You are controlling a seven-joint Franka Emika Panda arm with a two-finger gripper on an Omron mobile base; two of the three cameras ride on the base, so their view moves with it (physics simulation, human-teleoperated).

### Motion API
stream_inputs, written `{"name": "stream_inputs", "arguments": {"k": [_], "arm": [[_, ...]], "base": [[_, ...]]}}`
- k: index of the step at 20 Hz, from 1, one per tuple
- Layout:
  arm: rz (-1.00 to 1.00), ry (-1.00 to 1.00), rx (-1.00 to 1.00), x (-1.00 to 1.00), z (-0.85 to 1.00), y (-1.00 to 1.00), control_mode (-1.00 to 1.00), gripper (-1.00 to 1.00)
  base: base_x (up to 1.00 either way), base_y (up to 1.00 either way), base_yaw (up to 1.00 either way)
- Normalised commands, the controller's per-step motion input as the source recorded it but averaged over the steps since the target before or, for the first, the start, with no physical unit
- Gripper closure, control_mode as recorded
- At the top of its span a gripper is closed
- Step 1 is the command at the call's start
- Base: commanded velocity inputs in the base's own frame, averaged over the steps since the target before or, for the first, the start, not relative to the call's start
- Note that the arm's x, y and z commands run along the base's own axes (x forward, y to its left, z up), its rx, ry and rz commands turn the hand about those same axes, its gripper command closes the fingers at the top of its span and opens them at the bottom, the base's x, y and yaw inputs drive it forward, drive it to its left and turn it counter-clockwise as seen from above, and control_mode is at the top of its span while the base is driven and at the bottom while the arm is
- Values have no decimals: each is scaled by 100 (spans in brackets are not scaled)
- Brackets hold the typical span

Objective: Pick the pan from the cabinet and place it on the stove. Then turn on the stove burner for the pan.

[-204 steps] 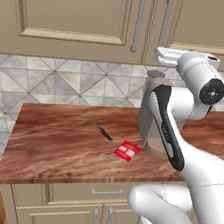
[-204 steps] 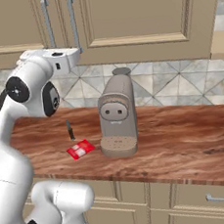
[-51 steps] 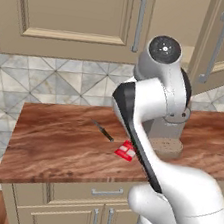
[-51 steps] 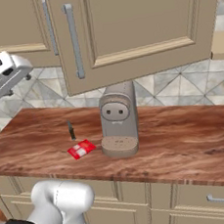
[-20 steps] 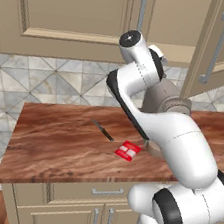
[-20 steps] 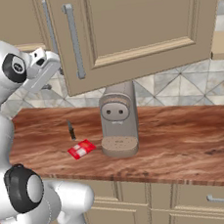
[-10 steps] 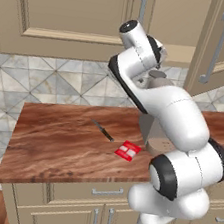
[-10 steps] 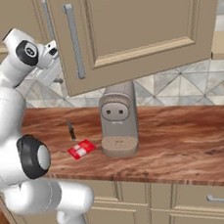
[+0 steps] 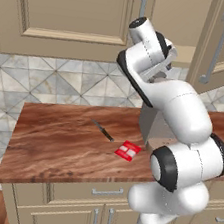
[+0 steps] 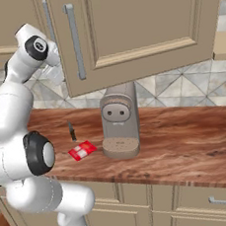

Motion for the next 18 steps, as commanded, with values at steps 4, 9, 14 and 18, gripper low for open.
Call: {"name": "stream_inputs", "arguments": {"k": [4,9,14,18], "arm": [[-16,4,0,-48,-5,-38,-100,-100],[-23,0,-2,-93,-3,-31,-100,-100],[-27,0,-4,-100,0,-33,-100,-100],[-22,0,-1,-100,0,-58,-100,-100]], "base": [[0,0,0],[0,0,0],[0,0,0],[0,0,0]]}}
